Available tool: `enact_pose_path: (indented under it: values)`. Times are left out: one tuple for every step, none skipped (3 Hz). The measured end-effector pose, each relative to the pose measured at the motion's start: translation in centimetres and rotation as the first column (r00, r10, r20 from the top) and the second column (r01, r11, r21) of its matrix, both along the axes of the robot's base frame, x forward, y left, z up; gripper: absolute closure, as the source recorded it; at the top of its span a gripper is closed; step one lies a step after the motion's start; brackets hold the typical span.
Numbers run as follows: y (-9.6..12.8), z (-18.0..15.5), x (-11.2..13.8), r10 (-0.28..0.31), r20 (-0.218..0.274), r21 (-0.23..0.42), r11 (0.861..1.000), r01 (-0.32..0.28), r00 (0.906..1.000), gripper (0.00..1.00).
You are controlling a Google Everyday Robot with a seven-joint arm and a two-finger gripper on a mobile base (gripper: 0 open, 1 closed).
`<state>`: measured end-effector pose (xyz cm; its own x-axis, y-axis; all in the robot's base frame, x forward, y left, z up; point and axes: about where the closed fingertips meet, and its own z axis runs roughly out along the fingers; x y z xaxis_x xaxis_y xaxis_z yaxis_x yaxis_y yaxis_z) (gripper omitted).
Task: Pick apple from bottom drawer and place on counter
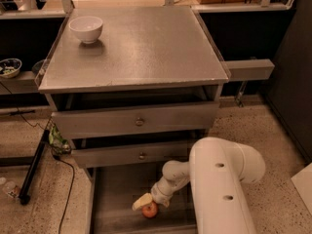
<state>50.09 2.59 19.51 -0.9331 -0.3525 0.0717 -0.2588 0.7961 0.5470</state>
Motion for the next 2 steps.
enact_pose_path:
  values:
    - [0.59, -2.77, 0.79, -0.025, -0.019, -0.023, 0.999, 0.025, 0.9995, 0.00]
    - [0.67, -3.28, 0.91, -0.030, -0.025, -0.026, 0.999, 0.029, 0.9992, 0.00]
